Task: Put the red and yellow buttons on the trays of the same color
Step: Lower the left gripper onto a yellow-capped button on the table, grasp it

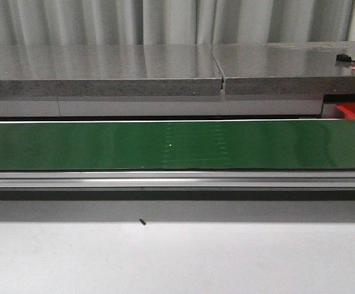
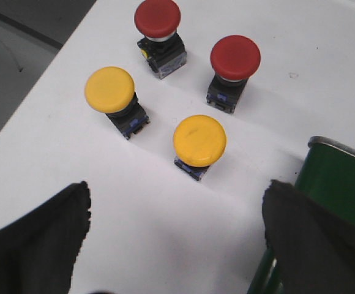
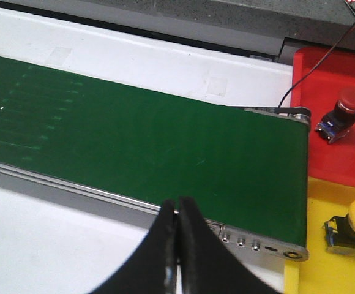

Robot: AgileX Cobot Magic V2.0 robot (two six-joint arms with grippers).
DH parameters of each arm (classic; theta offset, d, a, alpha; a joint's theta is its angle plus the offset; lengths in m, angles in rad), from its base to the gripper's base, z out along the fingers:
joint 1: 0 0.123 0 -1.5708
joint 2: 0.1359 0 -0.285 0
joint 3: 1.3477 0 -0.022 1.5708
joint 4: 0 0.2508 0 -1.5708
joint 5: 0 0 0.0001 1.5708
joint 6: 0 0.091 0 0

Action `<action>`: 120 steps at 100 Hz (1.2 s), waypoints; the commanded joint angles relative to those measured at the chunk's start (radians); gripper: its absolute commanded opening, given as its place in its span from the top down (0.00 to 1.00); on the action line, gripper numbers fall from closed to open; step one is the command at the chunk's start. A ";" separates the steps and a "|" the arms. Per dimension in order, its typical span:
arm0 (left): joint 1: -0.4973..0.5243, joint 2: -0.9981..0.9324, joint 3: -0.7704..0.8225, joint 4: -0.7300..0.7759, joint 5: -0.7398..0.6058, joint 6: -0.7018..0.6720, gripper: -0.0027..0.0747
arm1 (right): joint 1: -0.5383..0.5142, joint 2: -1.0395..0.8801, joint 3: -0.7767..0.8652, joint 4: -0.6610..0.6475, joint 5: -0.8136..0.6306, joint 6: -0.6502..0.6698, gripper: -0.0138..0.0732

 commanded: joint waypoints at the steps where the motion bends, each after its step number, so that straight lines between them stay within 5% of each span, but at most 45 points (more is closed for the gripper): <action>1: 0.002 0.003 -0.052 -0.002 -0.071 -0.012 0.26 | -0.002 -0.002 -0.028 0.010 -0.059 -0.004 0.92; 120: -0.021 0.327 -0.246 -0.020 -0.095 0.021 0.26 | -0.002 -0.002 -0.028 0.010 -0.059 -0.004 0.92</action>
